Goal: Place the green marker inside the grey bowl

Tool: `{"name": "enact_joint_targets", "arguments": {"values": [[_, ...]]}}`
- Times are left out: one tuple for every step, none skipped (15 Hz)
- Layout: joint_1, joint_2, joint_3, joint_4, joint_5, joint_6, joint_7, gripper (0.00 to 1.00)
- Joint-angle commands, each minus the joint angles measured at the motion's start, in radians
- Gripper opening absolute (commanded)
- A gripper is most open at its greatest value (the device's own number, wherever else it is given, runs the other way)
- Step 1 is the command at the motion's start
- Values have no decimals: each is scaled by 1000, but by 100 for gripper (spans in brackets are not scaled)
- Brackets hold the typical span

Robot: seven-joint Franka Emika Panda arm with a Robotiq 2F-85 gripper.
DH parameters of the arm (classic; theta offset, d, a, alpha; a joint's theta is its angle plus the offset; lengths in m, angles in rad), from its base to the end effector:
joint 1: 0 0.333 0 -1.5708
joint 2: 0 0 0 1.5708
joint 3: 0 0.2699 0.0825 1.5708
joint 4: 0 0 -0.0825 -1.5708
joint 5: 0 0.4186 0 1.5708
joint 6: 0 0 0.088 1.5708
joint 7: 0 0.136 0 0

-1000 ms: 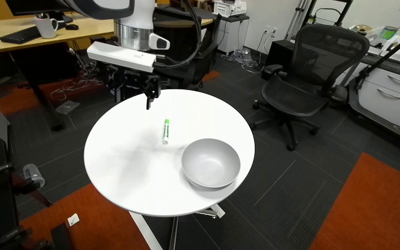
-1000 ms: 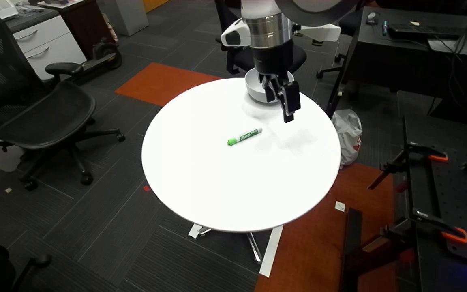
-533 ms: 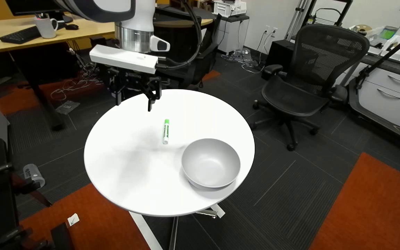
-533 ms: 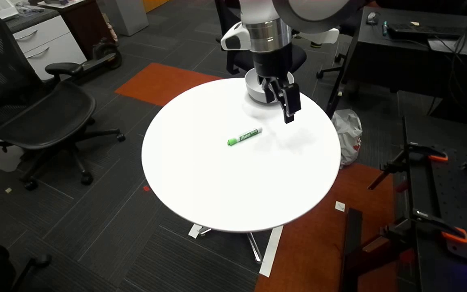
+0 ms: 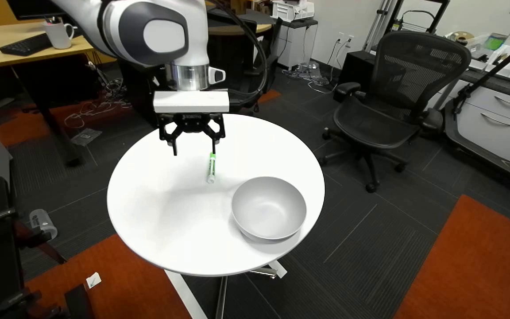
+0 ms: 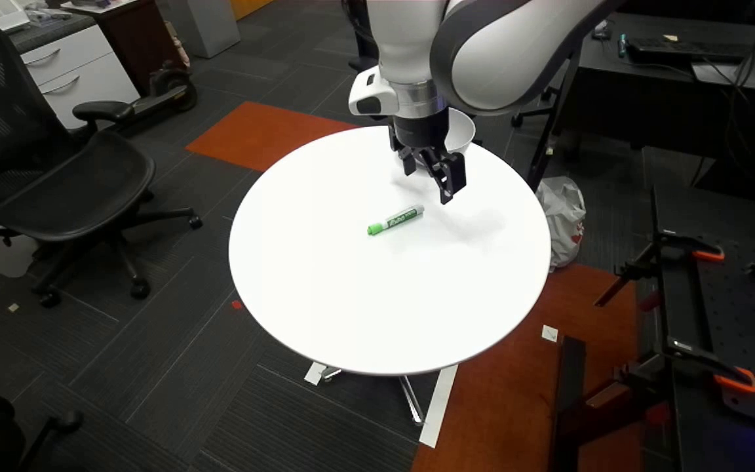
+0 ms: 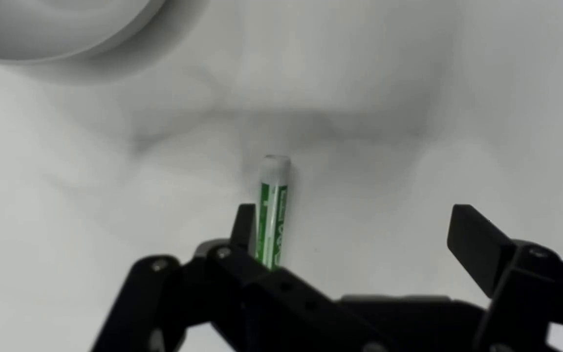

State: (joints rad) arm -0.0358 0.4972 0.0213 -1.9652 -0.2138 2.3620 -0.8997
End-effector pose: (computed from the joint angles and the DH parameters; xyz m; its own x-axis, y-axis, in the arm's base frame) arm 0.6027 -0.0151 0.1133 0.4962 0.8525 -0.1642 0.8635 -0.5043 -0.0085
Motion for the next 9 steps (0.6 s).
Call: {"name": "enact_joint_targets", "arguments": {"values": [[-45, 86, 31, 65, -4, 102, -95, 100], [-54, 107, 38, 80, 5, 121, -115, 100], [-65, 126, 47, 97, 16, 125, -136, 100], [-72, 147, 54, 114, 18, 129, -153, 100], [-76, 167, 59, 134, 20, 122, -163, 100], [-79, 186, 62, 153, 19, 117, -173, 100], [-83, 202, 68, 171, 22, 113, -185, 100], [-87, 219, 72, 187, 23, 112, -192, 100], [-89, 234, 76, 203, 25, 110, -202, 100]]}}
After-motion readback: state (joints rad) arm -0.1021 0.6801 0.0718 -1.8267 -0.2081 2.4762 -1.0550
